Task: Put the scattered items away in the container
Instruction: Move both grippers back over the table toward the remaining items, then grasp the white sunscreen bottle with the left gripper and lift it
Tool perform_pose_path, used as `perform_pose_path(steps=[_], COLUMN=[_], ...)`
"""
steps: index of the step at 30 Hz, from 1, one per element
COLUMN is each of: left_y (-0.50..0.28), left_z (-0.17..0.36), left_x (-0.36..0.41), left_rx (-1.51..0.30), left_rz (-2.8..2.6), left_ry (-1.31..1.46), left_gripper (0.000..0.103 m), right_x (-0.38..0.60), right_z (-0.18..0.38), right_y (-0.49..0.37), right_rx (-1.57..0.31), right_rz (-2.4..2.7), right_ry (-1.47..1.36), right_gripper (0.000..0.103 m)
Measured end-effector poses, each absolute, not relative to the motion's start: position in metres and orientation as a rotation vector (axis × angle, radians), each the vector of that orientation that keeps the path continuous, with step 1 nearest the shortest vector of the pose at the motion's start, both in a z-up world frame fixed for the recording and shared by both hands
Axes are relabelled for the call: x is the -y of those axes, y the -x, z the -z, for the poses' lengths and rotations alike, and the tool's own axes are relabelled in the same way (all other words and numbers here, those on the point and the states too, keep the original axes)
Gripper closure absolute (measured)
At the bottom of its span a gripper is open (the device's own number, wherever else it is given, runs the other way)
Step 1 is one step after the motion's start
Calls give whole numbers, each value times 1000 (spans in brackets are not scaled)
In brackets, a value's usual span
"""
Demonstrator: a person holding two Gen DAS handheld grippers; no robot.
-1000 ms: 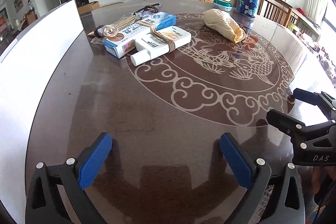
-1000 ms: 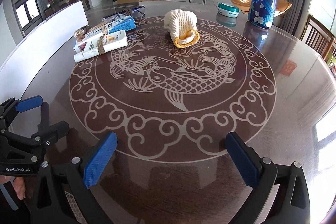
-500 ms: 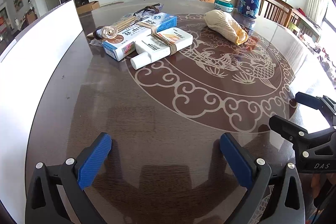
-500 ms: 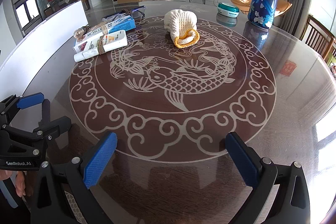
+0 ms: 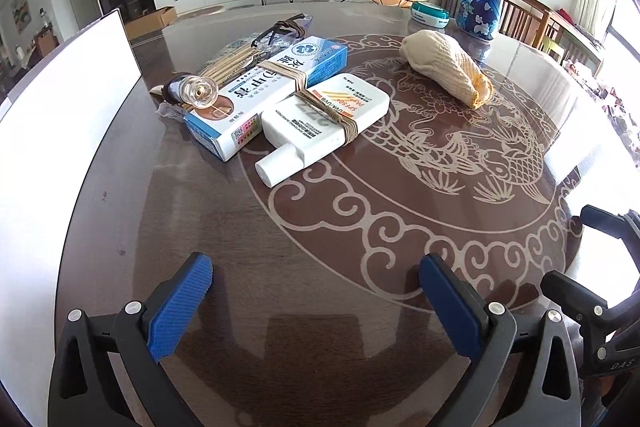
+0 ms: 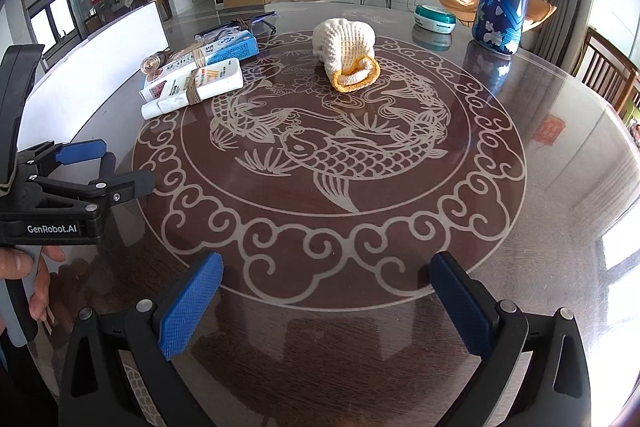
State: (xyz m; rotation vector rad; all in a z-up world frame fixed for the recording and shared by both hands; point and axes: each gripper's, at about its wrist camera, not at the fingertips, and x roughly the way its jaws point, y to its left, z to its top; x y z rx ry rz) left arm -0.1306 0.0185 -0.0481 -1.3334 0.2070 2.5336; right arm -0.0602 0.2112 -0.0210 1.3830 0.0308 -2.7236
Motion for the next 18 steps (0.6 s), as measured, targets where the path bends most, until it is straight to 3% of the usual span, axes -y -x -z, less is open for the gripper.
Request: perform_pose_path(steps=[18], left_y=[228], left_z=[48], left_x=[-41], left_rx=[-285], left_rz=[-2438], left_ry=[1277], left_gripper=[0], right_x=[-211], right_z=[20], right_y=[59], right_rx=[-4], right_rz=[2721], right_ry=[-1372], right_gripper=[0])
